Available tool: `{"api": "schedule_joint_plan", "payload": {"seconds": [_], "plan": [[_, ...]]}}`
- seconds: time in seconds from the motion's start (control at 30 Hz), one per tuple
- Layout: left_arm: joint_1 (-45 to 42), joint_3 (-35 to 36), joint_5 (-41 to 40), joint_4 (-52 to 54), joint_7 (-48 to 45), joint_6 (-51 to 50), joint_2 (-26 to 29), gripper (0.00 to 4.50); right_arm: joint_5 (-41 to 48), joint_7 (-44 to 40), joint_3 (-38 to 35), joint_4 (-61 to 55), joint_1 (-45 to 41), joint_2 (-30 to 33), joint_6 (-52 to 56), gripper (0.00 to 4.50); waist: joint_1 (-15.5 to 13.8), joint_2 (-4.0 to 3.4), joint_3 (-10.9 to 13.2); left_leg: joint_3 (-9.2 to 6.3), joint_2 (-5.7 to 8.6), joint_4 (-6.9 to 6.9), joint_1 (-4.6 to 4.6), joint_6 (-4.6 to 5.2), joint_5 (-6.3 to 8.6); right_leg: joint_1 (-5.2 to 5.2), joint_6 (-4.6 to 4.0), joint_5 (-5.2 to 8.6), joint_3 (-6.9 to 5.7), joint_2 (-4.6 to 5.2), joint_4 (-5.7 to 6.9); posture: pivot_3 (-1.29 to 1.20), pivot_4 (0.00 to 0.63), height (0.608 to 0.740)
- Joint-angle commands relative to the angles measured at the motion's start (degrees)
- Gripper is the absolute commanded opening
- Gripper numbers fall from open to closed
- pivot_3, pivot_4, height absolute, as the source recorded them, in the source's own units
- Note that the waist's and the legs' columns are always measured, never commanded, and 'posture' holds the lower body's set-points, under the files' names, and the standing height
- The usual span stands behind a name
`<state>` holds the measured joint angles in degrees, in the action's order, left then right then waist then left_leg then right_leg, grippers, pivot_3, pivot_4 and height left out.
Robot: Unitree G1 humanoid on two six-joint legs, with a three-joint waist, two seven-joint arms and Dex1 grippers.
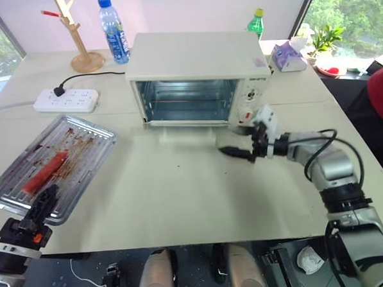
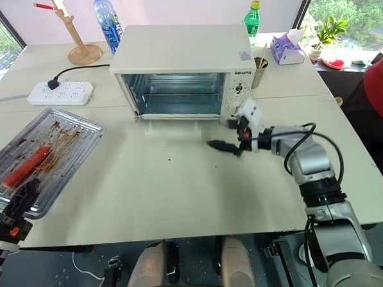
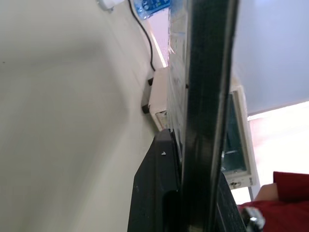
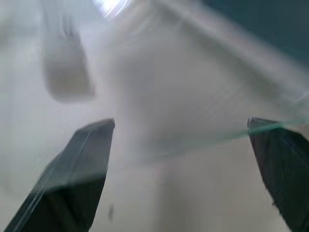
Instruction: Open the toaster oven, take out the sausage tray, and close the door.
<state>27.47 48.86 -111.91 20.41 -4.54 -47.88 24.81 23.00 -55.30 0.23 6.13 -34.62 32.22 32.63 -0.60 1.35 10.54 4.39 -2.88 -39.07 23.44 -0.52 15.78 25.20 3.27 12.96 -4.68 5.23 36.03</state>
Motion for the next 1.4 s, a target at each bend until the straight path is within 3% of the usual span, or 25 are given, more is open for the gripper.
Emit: {"api": "schedule_joint_plan", "payload": {"seconds": [0.03,0.37,0.5,0.7,0.87,1.07,1.4], "plan": [[-0.4,1.3,-1.1,-0.4,-1.4,-2.4,2.0,0.00,3.5,-0.3,-2.5,-7.1,0.5,1.3,2.4,4.46,-0.1,0.05,0.0,0.00,0.00,0.03,0.00,0.00,0.00,0.00,0.00,0.00,-0.01,-0.01,0.00,0.00,0.150,0.722],[-0.4,-3.1,-1.1,-5.1,-6.7,-12.3,10.8,0.00,7.3,-6.7,-4.2,-20.0,10.7,9.8,3.3,4.46,0.1,0.00,0.0,0.05,0.02,0.09,0.00,0.01,0.02,0.05,0.00,0.01,-0.03,0.16,-0.02,0.00,0.150,0.722],[-6.0,-8.8,-1.1,-9.5,-8.2,-16.4,16.6,0.00,14.3,-11.9,-9.4,-25.0,14.6,16.9,7.6,4.46,-0.4,-0.09,0.1,0.01,0.02,0.17,0.03,0.01,0.03,0.09,0.00,0.03,-0.05,0.15,-0.03,0.00,0.150,0.722],[-19.8,-20.1,-1.1,-15.6,-7.3,-19.6,19.9,0.00,17.1,-9.2,-14.4,-29.4,18.7,20.1,10.2,4.46,-0.2,-0.06,0.0,0.02,0.02,0.17,0.01,0.01,0.03,0.04,0.00,0.02,-0.05,0.25,-0.04,0.00,0.150,0.722],[-35.5,-32.3,-0.3,-24.2,-6.2,-23.1,20.2,0.00,19.0,-5.2,-19.1,-33.7,23.1,20.4,12.4,4.46,-0.3,-0.05,0.0,0.04,0.13,0.17,0.03,0.02,0.01,0.03,0.02,0.01,-0.05,0.20,-0.02,0.00,0.150,0.722],[-49.1,-40.6,5.3,-32.8,-9.6,-27.9,17.6,0.00,21.4,-0.4,-24.6,-39.3,29.5,20.0,14.7,4.46,-0.2,-0.01,0.0,0.07,0.17,0.16,0.03,0.04,0.01,0.01,0.05,0.00,-0.04,0.18,0.00,0.00,0.150,0.722],[-61.2,-48.7,29.8,-42.6,-23.1,-32.3,11.7,0.00,24.8,7.1,-29.4,-45.8,37.8,17.9,15.8,4.46,-0.2,0.04,0.0,0.09,0.17,0.12,0.02,0.03,0.00,-0.06,0.05,0.00,-0.05,0.04,0.00,0.00,0.150,0.722]]}}
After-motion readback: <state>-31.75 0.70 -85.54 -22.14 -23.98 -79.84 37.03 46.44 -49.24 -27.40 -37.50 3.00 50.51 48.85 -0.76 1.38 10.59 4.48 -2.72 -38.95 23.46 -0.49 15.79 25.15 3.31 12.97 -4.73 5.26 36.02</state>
